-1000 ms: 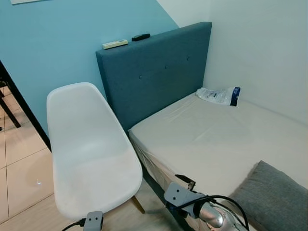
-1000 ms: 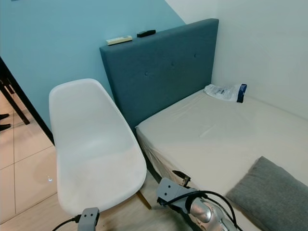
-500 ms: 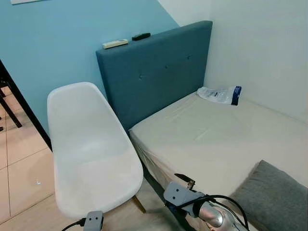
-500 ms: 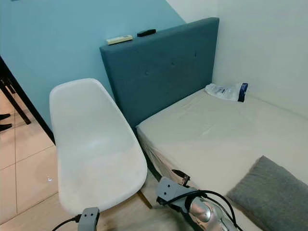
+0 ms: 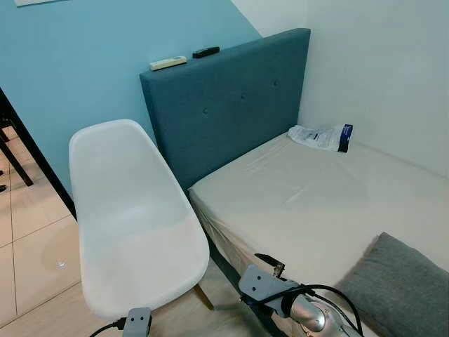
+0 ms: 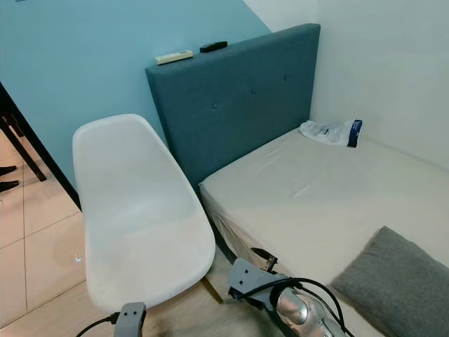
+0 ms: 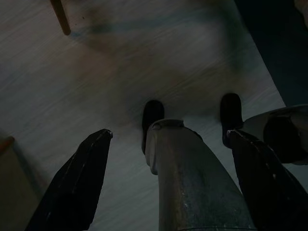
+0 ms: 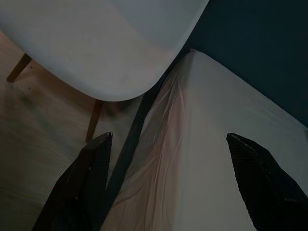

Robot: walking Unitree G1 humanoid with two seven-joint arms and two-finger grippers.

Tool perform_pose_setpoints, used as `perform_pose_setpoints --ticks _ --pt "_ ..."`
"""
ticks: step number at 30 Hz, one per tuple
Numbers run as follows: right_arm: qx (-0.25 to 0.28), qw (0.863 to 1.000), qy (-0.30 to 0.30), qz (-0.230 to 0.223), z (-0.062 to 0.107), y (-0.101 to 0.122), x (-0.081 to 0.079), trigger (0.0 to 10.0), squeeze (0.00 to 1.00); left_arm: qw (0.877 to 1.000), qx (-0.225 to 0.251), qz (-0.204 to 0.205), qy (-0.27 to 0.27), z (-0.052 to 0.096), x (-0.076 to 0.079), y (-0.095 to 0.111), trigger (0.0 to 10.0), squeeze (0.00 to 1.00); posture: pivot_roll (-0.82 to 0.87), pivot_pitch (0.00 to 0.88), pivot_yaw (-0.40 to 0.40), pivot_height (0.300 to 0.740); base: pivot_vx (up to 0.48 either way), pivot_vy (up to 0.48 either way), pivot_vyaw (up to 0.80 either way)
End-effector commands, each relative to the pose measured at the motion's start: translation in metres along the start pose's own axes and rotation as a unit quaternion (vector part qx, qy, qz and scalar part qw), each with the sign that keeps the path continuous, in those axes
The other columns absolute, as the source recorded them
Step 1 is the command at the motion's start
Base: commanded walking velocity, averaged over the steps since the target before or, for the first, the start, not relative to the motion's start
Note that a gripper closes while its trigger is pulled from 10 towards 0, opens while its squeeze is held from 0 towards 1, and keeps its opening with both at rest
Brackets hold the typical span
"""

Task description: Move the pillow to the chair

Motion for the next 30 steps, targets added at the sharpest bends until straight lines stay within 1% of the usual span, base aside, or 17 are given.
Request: perform_pose_setpoints --ticks 1,8,21,30 --pt "0.002 1.000 0.003 0.000 -0.0002 0.0018 -0.0034 10.0 0.00 1.000 -0.003 -0.006 0.006 0.0009 -0.0054 -0.0010 10.0 0.00 -0.12 0.013 0.056 0.740 0.000 0.000 0.00" --pt "0.002 1.000 0.002 0.000 0.0002 0.0011 -0.0022 10.0 0.00 1.000 -0.003 -0.007 0.007 0.0011 -0.0067 -0.0003 10.0 0.00 -0.12 0.013 0.054 0.740 0.000 0.000 0.00" --pt "0.002 1.000 0.002 0.000 0.0001 0.0007 0.0008 10.0 0.00 1.000 -0.002 -0.008 0.001 0.0001 -0.0011 0.0002 10.0 0.00 -0.13 0.020 0.056 0.740 0.000 0.000 0.00" --pt "0.003 1.000 0.002 0.000 0.0000 0.0007 0.0010 10.0 0.00 1.000 -0.002 -0.007 0.001 -0.0001 -0.0008 0.0012 10.0 0.00 -0.13 0.022 0.056 0.740 0.000 0.000 0.00"
Point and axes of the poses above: a point about 5 cm out from each wrist's last joint towards the gripper, its own z axis pointing back from the gripper into the wrist, its own y axis along the axis of the wrist's last joint, x = y × z, the point moved 5 cm from there along -z, pointing out of the wrist towards the gripper, and after that the axes turned 5 degrees about z, right-handed, at the moved point
